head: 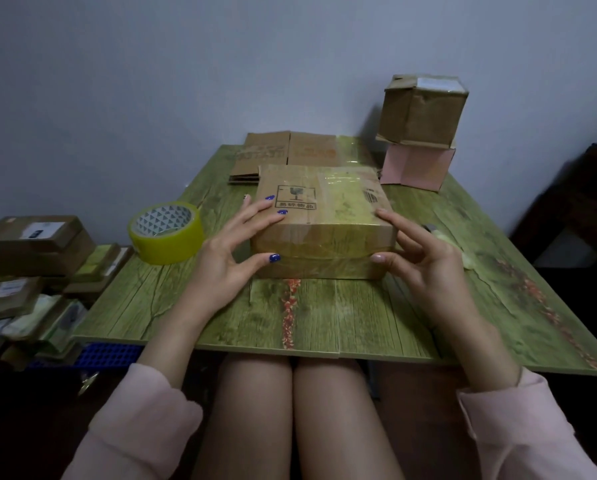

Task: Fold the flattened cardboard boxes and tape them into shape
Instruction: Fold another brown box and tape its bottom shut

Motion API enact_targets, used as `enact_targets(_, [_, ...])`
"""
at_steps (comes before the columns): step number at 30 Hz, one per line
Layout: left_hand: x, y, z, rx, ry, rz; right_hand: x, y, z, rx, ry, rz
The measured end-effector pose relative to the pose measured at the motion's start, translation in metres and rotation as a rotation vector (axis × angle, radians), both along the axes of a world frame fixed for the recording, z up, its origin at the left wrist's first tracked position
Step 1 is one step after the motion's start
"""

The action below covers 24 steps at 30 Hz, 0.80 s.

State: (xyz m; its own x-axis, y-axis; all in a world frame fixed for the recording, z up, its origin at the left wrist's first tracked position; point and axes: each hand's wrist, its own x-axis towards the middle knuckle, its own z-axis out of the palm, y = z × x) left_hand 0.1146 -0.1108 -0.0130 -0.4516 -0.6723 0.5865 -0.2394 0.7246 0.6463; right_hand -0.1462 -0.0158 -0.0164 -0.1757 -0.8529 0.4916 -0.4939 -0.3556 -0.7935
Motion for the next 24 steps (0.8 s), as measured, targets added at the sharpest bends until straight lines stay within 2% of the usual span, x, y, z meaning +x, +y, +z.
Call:
enact_targets(3, [0.002, 0.000, 0.002, 0.072, 0.028, -0.053, 0.000, 0.001, 0.002, 0.008, -0.049, 0.033])
enact_targets(7, [0.000, 0.000, 0.005, 0.106, 0.035, 0.059, 0.002, 0.000, 0.003, 0.006, -0.049, 0.023])
enact_targets(17, [0.007, -0.012, 0.001, 0.043, 0.003, -0.034, -0.003, 0.002, 0.006, 0.043, -0.032, 0.047])
enact_targets(24, [0.017, -0.012, 0.017, 0.005, -0.145, -0.023, -0.006, 0.005, 0.015, 0.101, 0.050, 0.032])
